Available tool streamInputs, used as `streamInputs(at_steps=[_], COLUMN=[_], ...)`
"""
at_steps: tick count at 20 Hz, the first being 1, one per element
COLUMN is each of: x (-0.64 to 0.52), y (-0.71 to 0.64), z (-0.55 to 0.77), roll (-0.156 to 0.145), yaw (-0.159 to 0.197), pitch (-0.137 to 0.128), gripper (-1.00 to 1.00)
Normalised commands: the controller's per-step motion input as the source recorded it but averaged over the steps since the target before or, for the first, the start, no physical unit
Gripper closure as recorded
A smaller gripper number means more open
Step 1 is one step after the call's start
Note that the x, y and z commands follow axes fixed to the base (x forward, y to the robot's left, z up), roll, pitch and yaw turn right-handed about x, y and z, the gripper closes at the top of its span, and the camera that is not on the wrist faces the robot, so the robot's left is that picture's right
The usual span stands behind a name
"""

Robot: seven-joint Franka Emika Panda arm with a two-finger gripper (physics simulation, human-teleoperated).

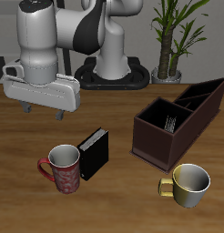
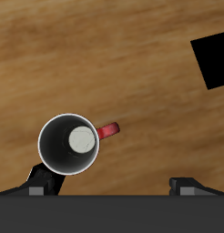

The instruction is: Place the yellow book into the left desk caddy's right compartment and place the red mug into the left desk caddy's left compartment

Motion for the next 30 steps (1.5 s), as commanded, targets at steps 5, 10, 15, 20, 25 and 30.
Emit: streamInputs(at_steps=[5,10,15,20,25,30], x=[0.05,0.04,-0.05,-0.01,0.0,0.0], y=[0.06,-0.06,-0.03,0.0,-0.02,0.06], z=[-0.29,-0.26,-0.27,-0.25,-0.29,-0.21], roll=[0.003,0.004,0.004,0.004,-0.01,-0.005], yaw=[-0.019,-0.033,-0.031,-0.033,-0.034,0.002], pitch=[0.007,-0.026,-0.03,-0.005,0.023,0.026], gripper=[-1.0,-1.0,-1.0,-1.0,-1.0,-1.0])
